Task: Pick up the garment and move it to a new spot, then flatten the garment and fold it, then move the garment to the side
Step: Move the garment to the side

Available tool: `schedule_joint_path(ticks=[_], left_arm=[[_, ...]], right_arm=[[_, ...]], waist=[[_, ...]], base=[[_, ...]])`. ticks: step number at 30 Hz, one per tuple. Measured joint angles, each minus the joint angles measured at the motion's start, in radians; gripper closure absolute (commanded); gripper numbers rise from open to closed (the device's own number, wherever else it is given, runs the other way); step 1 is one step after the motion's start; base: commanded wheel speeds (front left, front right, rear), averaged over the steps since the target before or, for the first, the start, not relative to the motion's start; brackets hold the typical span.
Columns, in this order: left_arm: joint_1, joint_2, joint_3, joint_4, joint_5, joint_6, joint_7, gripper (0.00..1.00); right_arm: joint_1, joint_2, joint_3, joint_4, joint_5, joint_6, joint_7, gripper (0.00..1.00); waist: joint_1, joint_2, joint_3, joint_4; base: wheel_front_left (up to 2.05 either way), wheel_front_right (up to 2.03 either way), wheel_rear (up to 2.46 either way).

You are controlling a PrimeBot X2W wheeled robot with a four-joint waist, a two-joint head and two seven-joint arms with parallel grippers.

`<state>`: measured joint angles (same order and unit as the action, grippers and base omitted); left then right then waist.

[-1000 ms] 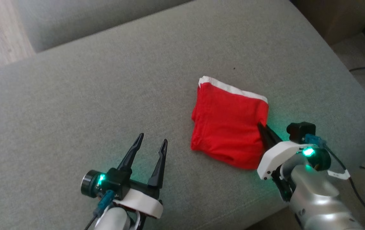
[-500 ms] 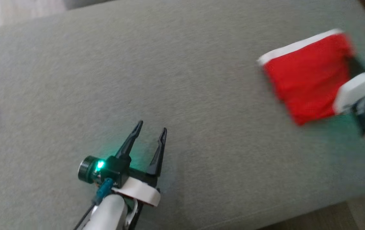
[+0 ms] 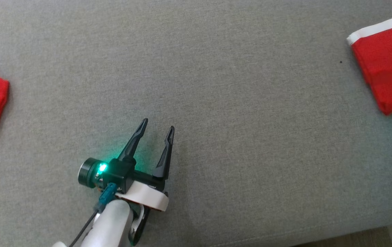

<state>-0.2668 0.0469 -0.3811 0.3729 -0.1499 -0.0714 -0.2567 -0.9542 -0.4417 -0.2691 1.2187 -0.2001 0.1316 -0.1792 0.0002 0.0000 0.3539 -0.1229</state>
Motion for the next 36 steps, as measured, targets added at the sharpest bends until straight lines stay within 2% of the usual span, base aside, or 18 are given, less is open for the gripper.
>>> schedule_joint_path(ticks=[4,8,12,13,17,24,26,36], left_arm=[[0.0,-0.001,0.012,0.0,0.0,0.004,0.0,0.0],[0.001,-0.001,0.04,0.0,0.0,0.02,0.0,0.0],[0.008,-0.001,0.081,0.0,0.0,0.044,0.0,0.0],[0.008,-0.001,0.081,0.0,0.0,0.044,0.0,0.0],[0.03,-0.001,0.132,-0.004,0.0,0.065,0.0,0.0],[0.09,-0.001,0.217,0.002,0.01,0.089,0.0,0.0],[0.106,-0.001,0.237,0.014,0.02,0.089,0.0,0.0],[0.178,-0.001,0.282,0.037,0.029,0.089,0.0,0.0]], right_arm=[[0.006,0.056,-0.08,-0.065,-0.067,0.0,-0.035,0.0],[0.014,0.163,-0.111,-0.126,-0.089,0.0,-0.064,0.0],[0.068,0.273,-0.088,-0.223,-0.078,0.0,-0.069,0.0],[0.068,0.273,-0.088,-0.223,-0.078,0.0,-0.069,0.0],[0.16,0.348,-0.026,-0.34,0.005,0.0,-0.071,0.0],[0.379,0.379,0.058,-0.436,0.173,0.0,-0.072,0.0],[0.455,0.382,0.128,-0.435,0.246,0.0,-0.072,0.0],[0.625,0.389,0.248,-0.452,0.328,0.0,-0.072,0.0]], waist=[[-0.0002,0.0,-0.015,-0.004],[-0.0002,0.0,-0.039,-0.005],[-0.0003,0.0,-0.071,0.005],[-0.0003,0.0,-0.071,0.005],[-0.0003,0.0,-0.106,0.026],[-0.0004,0.0,-0.168,0.084],[-0.0003,0.0,-0.191,0.108],[-0.0004,0.0,-0.272,0.135]], base=[[0.0,0.0,0.0],[0.0,0.0,0.0],[0.0,0.0,0.0],[0.0,0.0,0.0],[0.0,0.0,0.0],[0.0,0.0,0.0],[0.0,0.0,0.0],[0.0,0.0,0.0]])
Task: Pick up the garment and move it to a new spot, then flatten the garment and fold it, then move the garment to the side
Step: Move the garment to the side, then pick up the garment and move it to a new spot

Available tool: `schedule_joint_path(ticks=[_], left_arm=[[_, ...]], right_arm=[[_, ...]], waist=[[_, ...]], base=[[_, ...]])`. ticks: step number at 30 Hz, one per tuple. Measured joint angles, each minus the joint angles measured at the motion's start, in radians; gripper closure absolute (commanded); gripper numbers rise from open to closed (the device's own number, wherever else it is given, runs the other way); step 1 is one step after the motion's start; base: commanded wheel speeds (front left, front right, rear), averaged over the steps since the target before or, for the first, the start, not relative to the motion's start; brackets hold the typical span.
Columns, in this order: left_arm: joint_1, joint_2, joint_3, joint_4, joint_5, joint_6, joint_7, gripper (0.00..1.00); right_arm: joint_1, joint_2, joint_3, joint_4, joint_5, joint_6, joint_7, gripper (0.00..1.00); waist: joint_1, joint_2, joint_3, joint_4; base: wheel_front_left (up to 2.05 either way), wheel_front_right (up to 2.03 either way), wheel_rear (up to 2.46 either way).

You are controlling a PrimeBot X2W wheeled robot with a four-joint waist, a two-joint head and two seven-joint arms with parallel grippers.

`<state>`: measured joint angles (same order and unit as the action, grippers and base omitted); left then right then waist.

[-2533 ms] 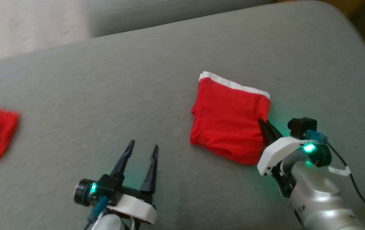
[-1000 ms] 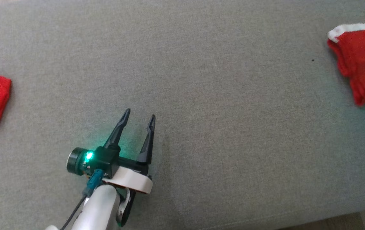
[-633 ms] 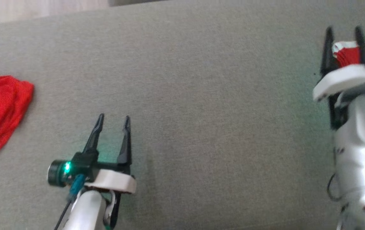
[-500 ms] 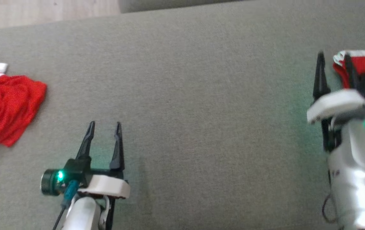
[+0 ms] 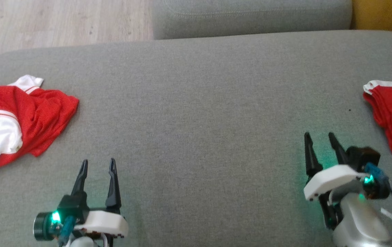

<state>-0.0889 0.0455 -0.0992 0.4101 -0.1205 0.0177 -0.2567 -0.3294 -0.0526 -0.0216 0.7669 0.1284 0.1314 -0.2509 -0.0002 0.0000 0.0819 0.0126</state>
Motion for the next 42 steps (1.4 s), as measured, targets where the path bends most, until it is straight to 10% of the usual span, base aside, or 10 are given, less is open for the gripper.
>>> schedule_joint_path(ticks=[26,42], left_arm=[[0.057,0.0,0.01,-0.003,0.006,0.006,0.0,0.0],[0.057,0.001,0.041,0.015,-0.021,0.017,0.0,0.0]], right_arm=[[0.064,0.0,0.093,-0.076,0.057,0.0,0.0,0.0],[0.07,0.0,0.159,-0.077,0.077,0.0,0.0,0.0]], waist=[[0.0002,0.0,-0.083,0.046],[0.0002,0.0,-0.046,0.317]], base=[[0.0,0.0,0.0],[0.0,0.0,0.0]])
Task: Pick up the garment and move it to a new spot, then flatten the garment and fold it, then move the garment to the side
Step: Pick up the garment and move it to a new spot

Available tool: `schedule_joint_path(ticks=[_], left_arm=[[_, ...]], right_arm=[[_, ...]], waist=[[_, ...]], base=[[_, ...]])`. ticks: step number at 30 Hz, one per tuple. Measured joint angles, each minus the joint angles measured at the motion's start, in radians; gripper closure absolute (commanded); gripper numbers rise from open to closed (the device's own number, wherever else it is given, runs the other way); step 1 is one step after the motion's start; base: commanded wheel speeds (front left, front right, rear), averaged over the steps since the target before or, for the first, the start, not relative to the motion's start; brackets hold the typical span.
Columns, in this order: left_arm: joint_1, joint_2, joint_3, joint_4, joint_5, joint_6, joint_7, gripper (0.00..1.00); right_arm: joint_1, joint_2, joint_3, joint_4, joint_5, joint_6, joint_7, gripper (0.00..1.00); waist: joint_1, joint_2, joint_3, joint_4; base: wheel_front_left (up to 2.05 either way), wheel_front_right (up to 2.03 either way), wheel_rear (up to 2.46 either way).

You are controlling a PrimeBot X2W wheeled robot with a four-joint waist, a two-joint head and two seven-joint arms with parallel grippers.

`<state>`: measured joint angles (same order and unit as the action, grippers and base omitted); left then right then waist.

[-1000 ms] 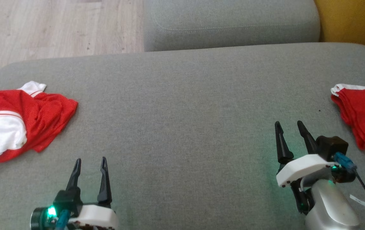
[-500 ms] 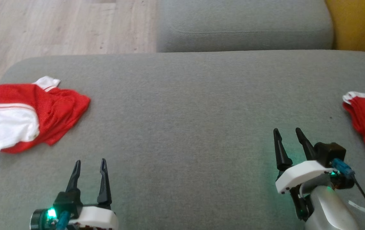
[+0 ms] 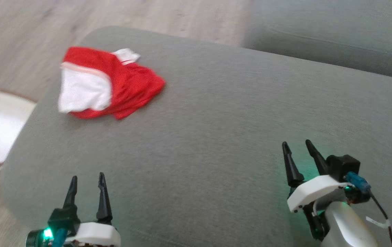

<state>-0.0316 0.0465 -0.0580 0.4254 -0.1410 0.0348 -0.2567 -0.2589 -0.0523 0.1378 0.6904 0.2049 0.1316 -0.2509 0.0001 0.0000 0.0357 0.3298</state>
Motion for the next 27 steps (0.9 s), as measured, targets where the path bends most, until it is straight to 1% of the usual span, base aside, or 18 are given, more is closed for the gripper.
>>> schedule_joint_path(ticks=[2,5,9,10,14,18,21,24,27], left_arm=[[0.001,0.0,0.011,0.001,-0.002,-0.001,0.0,0.0],[0.002,0.0,0.028,0.009,-0.013,-0.018,0.0,0.0],[0.014,-0.001,0.043,0.022,-0.019,-0.045,0.0,0.0],[0.016,-0.001,0.054,0.025,-0.019,-0.046,0.0,0.0],[-0.007,-0.003,0.083,0.022,-0.02,-0.079,0.0,0.0],[-0.11,-0.002,0.144,0.007,-0.044,-0.116,0.0,0.0],[-0.208,0.014,0.189,-0.016,-0.046,-0.133,0.0,0.0],[-0.314,0.054,0.219,-0.015,-0.046,-0.145,0.0,0.0],[-0.408,0.116,0.22,0.033,-0.044,-0.157,0.0,0.0]], right_arm=[[-0.001,0.0,0.015,0.0,0.007,0.0,0.0,0.0],[-0.004,0.0,0.042,0.001,0.017,0.0,0.0,0.0],[-0.015,0.0,0.078,0.003,0.026,0.0,0.0,0.0],[-0.021,0.001,0.085,0.003,0.026,0.0,0.0,0.0],[-0.042,0.001,0.097,0.001,0.027,0.0,0.0,0.0],[-0.045,0.0,0.096,-0.005,0.014,0.0,0.0,0.0],[-0.053,0.0,0.093,-0.018,-0.002,0.0,0.0,0.0],[-0.085,-0.001,0.09,-0.038,-0.024,0.0,0.0,0.0],[-0.122,-0.002,0.093,-0.062,-0.04,0.0,0.0,0.0]], waist=[[0.0,0.0,0.005,0.046],[0.0,0.0,0.012,0.106],[-0.0001,0.0,0.025,0.157],[-0.0001,0.0,0.031,0.161],[0.0,0.0,0.06,0.159],[0.0,0.0,0.099,0.149],[0.0,0.0,0.134,0.137],[0.0001,0.0,0.174,0.123],[0.0002,0.0,0.217,0.105]], base=[[0.0,0.0,0.0],[0.0,0.0,0.0],[0.0,0.0,0.0],[0.0,0.0,0.0],[0.0,0.0,0.0],[0.0,0.0,0.0],[0.0,0.0,0.0],[0.0,0.0,0.0],[0.0,0.0,0.0]])
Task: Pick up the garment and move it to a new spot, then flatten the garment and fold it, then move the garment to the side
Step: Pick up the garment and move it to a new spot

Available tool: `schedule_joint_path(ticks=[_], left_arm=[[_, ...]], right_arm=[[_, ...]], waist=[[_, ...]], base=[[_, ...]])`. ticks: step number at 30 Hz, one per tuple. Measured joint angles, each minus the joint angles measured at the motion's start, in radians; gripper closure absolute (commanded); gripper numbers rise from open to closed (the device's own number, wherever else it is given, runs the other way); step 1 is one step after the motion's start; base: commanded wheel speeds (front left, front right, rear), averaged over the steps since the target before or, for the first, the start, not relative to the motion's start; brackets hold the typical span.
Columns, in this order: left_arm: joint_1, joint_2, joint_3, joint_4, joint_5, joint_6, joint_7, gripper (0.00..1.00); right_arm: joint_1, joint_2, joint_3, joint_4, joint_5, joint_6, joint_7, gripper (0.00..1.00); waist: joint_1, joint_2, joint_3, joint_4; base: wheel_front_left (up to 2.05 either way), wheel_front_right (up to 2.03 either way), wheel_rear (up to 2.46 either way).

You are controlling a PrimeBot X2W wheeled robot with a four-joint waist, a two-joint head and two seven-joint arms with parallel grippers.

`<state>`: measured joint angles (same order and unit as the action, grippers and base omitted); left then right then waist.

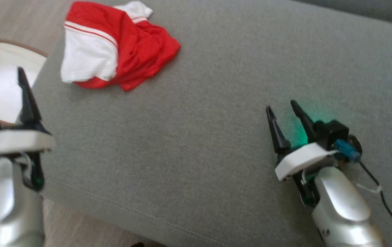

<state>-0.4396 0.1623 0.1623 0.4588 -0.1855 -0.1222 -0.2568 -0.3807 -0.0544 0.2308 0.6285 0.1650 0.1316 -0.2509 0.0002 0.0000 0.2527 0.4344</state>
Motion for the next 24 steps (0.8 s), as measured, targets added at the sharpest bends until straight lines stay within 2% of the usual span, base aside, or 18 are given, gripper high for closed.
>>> schedule_joint_path(ticks=[6,8,12,17,24], left_arm=[[-0.151,0.075,-0.009,0.166,-0.045,-0.009,0.0,0.0],[-0.189,0.101,-0.043,0.224,-0.071,-0.01,0.0,0.0],[-0.268,0.142,-0.102,0.399,-0.181,-0.01,0.01,0.0],[-0.302,0.176,-0.139,0.532,-0.26,-0.01,0.028,0.0],[-0.33,0.184,-0.175,0.646,-0.337,-0.01,0.044,0.0]], right_arm=[[-0.055,-0.002,0.025,-0.041,-0.032,0.0,0.0,0.0],[-0.069,-0.003,0.025,-0.057,-0.048,0.0,0.0,0.0],[-0.108,-0.004,0.023,-0.097,-0.086,0.0,-0.005,0.0],[-0.138,-0.001,0.023,-0.137,-0.107,0.0,-0.006,0.0],[-0.156,0.008,0.022,-0.174,-0.123,0.0,-0.014,0.0]], waist=[[0.0,0.0,0.077,-0.057],[-0.0001,0.0,0.101,-0.078],[-0.0001,0.0,0.162,-0.127],[-0.0002,0.0,0.214,-0.171],[-0.0003,0.0,0.262,-0.212]], base=[[0.0,0.0,0.0],[0.0,0.0,0.0],[0.0,0.0,0.0],[0.0,0.0,0.0],[0.0,0.0,0.0]])
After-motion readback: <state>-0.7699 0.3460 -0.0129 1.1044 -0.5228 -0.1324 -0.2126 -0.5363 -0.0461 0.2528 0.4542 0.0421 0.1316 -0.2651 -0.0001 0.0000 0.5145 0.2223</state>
